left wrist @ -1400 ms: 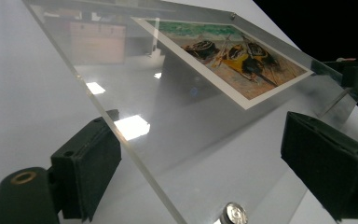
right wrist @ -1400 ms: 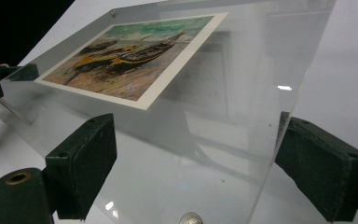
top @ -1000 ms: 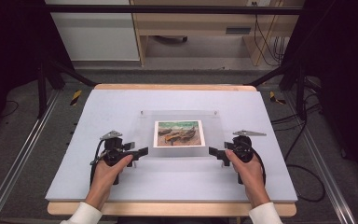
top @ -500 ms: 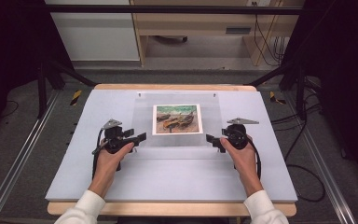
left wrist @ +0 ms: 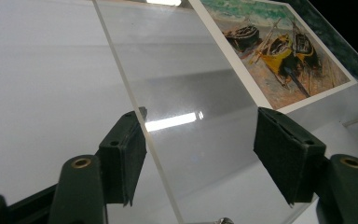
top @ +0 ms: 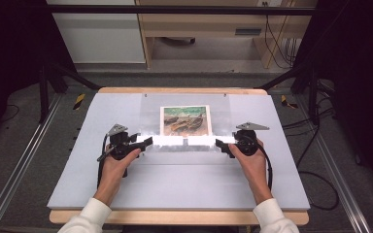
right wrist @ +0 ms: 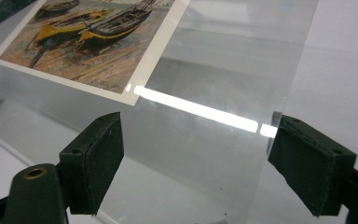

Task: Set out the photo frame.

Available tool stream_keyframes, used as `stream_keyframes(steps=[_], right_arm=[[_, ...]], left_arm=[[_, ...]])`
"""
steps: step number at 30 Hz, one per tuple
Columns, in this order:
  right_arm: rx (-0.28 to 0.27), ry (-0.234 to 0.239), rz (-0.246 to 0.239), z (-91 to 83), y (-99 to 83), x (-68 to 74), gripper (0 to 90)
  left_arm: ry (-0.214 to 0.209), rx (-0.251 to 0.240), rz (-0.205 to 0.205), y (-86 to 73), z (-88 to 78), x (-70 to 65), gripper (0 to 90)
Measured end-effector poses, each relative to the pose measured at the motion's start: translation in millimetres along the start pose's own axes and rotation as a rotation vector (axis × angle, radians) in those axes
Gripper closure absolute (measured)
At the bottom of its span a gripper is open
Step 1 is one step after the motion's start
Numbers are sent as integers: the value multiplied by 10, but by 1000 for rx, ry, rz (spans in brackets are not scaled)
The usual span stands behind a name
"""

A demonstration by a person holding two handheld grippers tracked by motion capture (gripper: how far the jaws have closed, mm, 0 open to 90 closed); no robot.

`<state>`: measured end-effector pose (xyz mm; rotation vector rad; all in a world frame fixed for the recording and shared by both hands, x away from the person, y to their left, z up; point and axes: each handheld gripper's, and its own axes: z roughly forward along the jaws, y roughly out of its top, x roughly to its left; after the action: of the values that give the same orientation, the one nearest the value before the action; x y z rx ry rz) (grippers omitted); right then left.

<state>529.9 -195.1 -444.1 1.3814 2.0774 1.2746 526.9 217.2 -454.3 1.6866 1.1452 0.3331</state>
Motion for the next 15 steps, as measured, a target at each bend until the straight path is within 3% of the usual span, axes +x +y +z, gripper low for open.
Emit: stream_keyframes(steps=[15], right_arm=[[-19, -18, -49, -118, -62, 42, 264]], left_arm=[[12, 5, -6, -27, -96, -49, 413]])
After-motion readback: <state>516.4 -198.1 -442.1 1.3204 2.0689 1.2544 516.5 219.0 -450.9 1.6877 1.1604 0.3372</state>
